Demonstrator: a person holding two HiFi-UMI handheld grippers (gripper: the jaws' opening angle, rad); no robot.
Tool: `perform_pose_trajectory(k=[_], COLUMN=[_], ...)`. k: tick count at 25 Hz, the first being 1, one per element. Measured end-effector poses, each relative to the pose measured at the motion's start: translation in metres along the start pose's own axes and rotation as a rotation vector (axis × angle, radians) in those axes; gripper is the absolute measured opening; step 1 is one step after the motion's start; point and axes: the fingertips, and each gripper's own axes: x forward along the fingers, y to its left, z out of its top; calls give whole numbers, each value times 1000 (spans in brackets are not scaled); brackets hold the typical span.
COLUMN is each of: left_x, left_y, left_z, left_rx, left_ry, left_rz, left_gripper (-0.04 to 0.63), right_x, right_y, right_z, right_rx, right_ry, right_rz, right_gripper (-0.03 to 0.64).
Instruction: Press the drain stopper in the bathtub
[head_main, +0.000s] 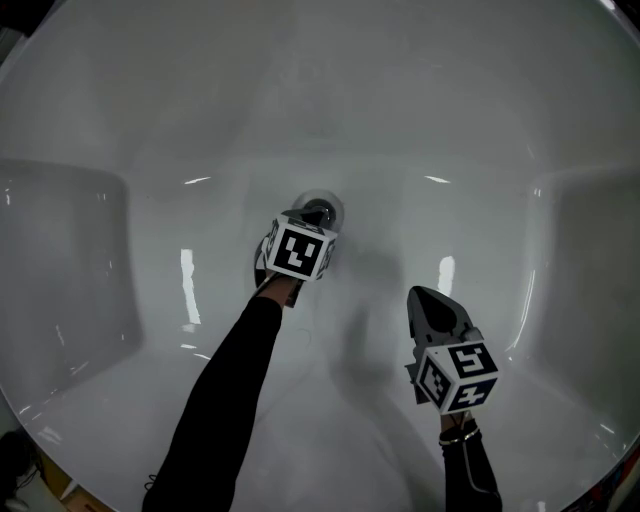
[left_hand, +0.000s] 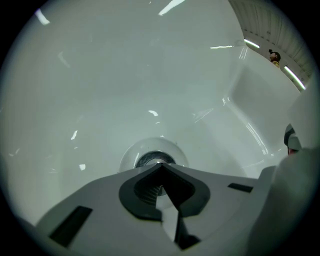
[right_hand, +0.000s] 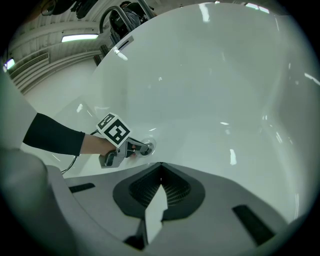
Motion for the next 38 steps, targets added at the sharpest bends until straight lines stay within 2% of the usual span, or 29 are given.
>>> perform_pose_trajectory(k=[3, 7, 11, 23, 38], left_x=[-6, -9, -10, -47, -124], left_y=[-5, -4, -12, -13, -25], left_z=[4, 1, 1, 26, 73], left_rx=[-11, 11, 28, 28, 28], left_ry=[-20, 29, 32, -77, -137], left_rz=[-13, -15, -34, -38, -58], left_gripper=[0, 0, 0, 0, 0], right_x=[-3, -5, -8, -15, -54], right_y=[-1, 8, 8, 22, 56], right_z=[0, 5, 13, 41, 103], right_rx=[0, -12, -22, -46, -105], right_ry=[0, -3, -9, -49, -91], right_rz=[-8, -2, -5, -3, 1], right_gripper=[2, 2, 2, 2, 2])
